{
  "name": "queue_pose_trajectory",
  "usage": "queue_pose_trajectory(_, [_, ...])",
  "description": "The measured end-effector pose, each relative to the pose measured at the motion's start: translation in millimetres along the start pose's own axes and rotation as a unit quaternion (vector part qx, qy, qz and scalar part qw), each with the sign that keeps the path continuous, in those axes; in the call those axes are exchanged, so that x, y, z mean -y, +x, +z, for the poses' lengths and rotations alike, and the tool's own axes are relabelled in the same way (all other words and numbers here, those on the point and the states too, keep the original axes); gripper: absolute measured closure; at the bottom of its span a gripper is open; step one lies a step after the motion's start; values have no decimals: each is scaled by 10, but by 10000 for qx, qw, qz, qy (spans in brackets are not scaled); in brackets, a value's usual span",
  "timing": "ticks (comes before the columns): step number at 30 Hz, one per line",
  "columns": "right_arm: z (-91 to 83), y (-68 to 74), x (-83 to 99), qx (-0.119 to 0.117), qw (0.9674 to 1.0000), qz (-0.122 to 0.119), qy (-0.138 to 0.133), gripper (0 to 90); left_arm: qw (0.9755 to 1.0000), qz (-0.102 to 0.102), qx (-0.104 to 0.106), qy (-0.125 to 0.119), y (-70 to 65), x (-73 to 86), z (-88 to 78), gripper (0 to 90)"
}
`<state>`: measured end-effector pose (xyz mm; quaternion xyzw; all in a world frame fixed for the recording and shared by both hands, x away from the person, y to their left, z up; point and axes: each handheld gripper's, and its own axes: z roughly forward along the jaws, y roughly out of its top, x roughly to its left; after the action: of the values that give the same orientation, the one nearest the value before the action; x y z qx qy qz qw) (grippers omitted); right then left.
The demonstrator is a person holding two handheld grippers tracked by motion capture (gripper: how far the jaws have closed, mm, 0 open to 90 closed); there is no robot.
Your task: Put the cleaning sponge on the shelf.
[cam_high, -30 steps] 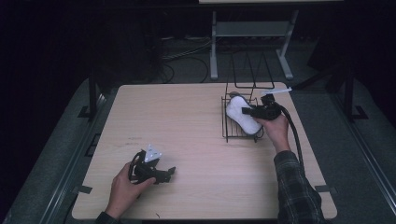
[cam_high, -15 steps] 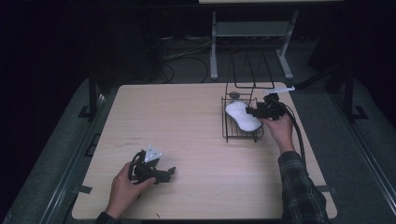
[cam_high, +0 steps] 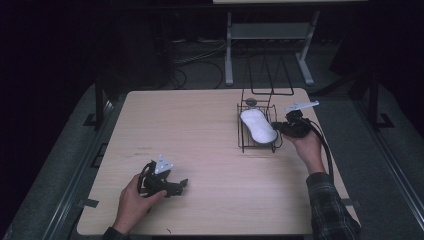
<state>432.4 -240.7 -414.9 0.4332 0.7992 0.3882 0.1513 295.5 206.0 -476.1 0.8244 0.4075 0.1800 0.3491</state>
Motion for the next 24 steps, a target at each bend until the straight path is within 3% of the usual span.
queue_pose_trajectory(7, [58, 44, 113, -53, 9998, -17, 182, 898, 10000, 0, 0, 0, 0, 0, 0, 124])
queue_pose_trajectory(10, [64, 66, 132, -137, 9998, 9, 127, 898, 10000, 1, 0, -1, 0, 0, 0, 124])
queue_pose_trajectory(24, [148, 216, 82, -386, 9991, -137, 127, 898, 10000, 0, -1, 0, 0, -1, 0, 124])
